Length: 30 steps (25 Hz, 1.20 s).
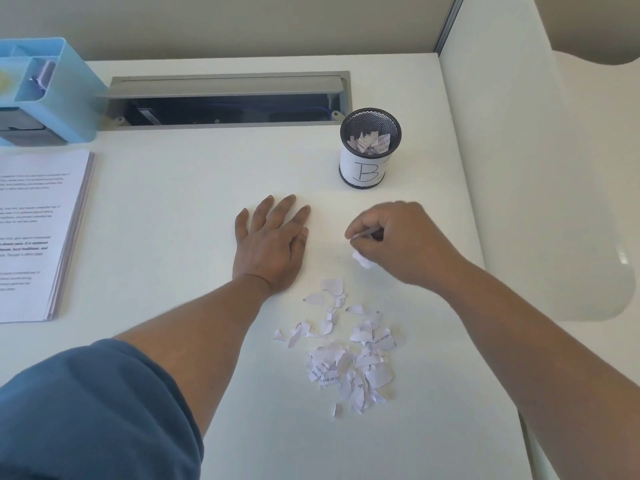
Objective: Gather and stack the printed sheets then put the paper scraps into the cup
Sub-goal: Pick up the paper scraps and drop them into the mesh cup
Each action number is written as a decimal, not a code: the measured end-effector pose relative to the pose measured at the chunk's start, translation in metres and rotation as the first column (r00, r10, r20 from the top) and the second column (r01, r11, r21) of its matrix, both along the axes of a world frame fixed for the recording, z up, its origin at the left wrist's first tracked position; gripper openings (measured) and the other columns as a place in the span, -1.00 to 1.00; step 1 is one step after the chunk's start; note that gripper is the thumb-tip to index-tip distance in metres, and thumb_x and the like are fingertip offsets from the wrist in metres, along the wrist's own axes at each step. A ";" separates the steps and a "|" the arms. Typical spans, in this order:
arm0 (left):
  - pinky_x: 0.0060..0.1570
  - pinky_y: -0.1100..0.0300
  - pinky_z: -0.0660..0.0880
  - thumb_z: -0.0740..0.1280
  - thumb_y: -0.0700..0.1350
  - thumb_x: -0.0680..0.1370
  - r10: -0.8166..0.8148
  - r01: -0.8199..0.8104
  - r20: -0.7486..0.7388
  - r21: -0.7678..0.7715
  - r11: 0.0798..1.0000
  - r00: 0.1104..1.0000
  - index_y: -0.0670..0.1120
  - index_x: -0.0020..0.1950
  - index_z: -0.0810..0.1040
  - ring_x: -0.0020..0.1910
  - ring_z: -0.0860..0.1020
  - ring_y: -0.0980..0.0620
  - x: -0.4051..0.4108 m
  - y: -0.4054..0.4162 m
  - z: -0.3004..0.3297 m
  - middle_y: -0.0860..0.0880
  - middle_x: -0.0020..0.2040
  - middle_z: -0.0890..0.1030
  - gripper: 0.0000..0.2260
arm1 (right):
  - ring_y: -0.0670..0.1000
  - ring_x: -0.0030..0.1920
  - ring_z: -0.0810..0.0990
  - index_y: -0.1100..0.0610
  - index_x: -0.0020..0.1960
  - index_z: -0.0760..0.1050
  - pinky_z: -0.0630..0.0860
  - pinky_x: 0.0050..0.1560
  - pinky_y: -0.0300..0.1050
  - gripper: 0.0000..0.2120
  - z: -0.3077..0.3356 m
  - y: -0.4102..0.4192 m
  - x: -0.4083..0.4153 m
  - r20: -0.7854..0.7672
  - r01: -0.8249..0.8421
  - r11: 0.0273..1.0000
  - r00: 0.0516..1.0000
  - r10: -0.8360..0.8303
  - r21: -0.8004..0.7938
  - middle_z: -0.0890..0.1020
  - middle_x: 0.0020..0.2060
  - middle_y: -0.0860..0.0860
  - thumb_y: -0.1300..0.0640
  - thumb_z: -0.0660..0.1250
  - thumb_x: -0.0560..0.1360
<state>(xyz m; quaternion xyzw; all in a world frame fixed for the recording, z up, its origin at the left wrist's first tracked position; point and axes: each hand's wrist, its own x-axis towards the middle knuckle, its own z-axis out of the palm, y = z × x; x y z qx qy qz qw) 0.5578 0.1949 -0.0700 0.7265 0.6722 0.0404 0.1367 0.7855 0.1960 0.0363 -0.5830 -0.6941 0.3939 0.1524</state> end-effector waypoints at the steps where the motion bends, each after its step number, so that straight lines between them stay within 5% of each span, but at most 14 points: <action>1: 0.58 -0.16 -0.17 0.01 0.10 0.73 0.000 0.000 0.001 0.004 1.000 1.000 0.21 0.61 0.27 0.65 -0.01 -0.06 0.000 0.000 0.000 0.13 0.66 0.14 -0.57 | -0.23 -0.39 0.51 0.01 -0.11 0.71 0.38 -0.36 -0.45 -0.85 0.009 0.009 0.002 -0.010 0.026 0.999 1.000 -0.026 0.029 0.70 -0.27 -0.04 0.22 0.41 0.50; 5: 0.59 -0.16 -0.16 0.02 0.10 0.73 0.002 -0.003 0.011 0.012 1.000 1.000 0.21 0.60 0.29 0.65 0.00 -0.07 -0.001 0.000 -0.001 0.12 0.66 0.16 -0.58 | -0.10 -0.36 0.57 0.05 -0.11 0.72 0.41 -0.36 -0.41 -0.87 0.037 0.047 0.005 -0.051 0.142 0.968 0.990 -0.134 0.206 0.71 -0.28 -0.04 0.23 0.42 0.48; 9: 0.59 -0.18 -0.15 0.02 0.10 0.72 0.000 0.000 0.007 0.013 1.000 1.000 0.21 0.60 0.29 0.65 0.01 -0.08 -0.002 0.000 -0.001 0.13 0.66 0.16 -0.58 | -0.24 -0.37 0.49 0.11 -0.08 0.71 0.31 -0.33 -0.49 -0.83 0.037 0.095 0.000 -0.036 0.202 0.911 0.979 -0.203 0.359 0.58 -0.32 -0.21 0.26 0.35 0.50; 15: 0.58 -0.18 -0.15 -0.02 0.12 0.71 -0.006 0.006 0.008 0.009 1.000 1.000 0.22 0.60 0.29 0.65 0.01 -0.07 -0.003 0.000 -0.004 0.13 0.66 0.16 -0.56 | -0.23 -0.31 0.49 0.10 -0.10 0.66 0.42 -0.28 -0.23 -0.85 0.013 0.134 -0.003 0.109 0.160 0.914 0.971 -0.214 0.373 0.60 -0.24 -0.07 0.25 0.33 0.51; 21: 0.58 -0.17 -0.16 -0.05 0.13 0.70 -0.005 0.005 -0.003 0.005 1.000 1.000 0.22 0.60 0.28 0.65 0.00 -0.07 -0.002 0.000 -0.002 0.14 0.66 0.16 -0.54 | 0.10 0.02 0.58 0.05 0.15 0.65 0.53 0.05 -0.05 -0.79 0.014 0.131 -0.007 0.205 0.069 0.948 0.969 -0.138 0.311 0.62 -0.03 0.00 0.17 0.41 0.52; 27: 0.59 -0.17 -0.17 0.02 0.10 0.72 0.001 -0.001 -0.005 -0.002 1.000 1.000 0.23 0.60 0.27 0.65 -0.01 -0.06 -0.001 0.000 -0.002 0.15 0.66 0.14 -0.58 | 0.12 -0.08 0.60 0.13 -0.02 0.66 0.57 0.00 0.10 -0.80 0.022 0.105 -0.009 0.061 0.125 0.881 0.983 -0.171 0.456 0.68 -0.11 0.05 0.31 0.30 0.48; 30: 0.58 -0.17 -0.15 0.02 0.10 0.72 0.001 -0.001 -0.003 0.004 1.000 1.000 0.22 0.60 0.28 0.65 0.00 -0.07 -0.002 0.000 -0.002 0.14 0.66 0.15 -0.58 | 0.17 -0.07 0.64 0.15 -0.03 0.67 0.57 0.06 0.16 -0.81 0.007 0.059 -0.016 0.000 0.051 0.897 0.998 -0.056 0.438 0.69 -0.11 0.08 0.27 0.29 0.46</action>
